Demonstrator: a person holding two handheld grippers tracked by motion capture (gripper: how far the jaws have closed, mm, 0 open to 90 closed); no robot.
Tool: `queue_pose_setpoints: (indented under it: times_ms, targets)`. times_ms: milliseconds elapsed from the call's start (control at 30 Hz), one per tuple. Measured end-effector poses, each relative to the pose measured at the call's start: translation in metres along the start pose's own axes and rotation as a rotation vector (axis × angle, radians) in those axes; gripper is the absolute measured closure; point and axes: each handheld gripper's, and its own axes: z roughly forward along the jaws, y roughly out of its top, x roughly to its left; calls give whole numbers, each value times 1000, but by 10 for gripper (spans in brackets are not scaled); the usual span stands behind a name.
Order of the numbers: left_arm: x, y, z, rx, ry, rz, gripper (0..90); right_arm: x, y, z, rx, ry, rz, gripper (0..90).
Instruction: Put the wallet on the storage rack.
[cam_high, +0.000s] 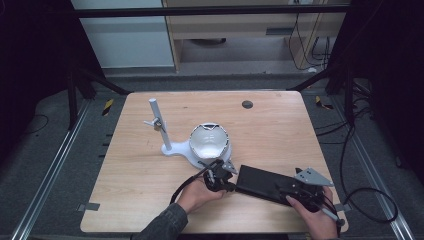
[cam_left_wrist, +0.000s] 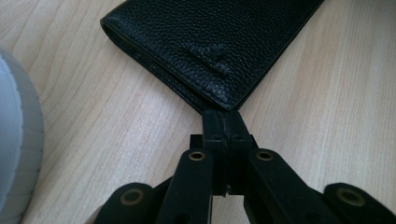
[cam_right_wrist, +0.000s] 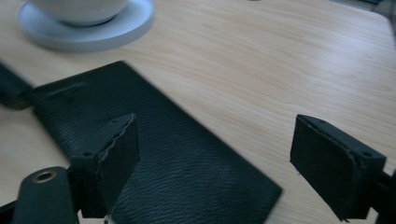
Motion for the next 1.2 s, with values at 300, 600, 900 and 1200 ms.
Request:
queue_pose_setpoints:
  times_ms: [300, 600, 900, 1200]
  targets:
    - [7, 2, -3, -64, 1, -24, 899, 35, 1, 0, 66, 76, -194, 100]
    - [13, 8, -4, -129, -15, -65, 899, 43, 2, 18, 172, 93, -342, 148]
    - [14, 18, -3, -141, -9, -64, 898, 38, 10, 30, 218, 74, -395, 227]
    - [16, 21, 0, -141, 3, -73, 898, 35, 14, 34, 239, 73, -411, 288]
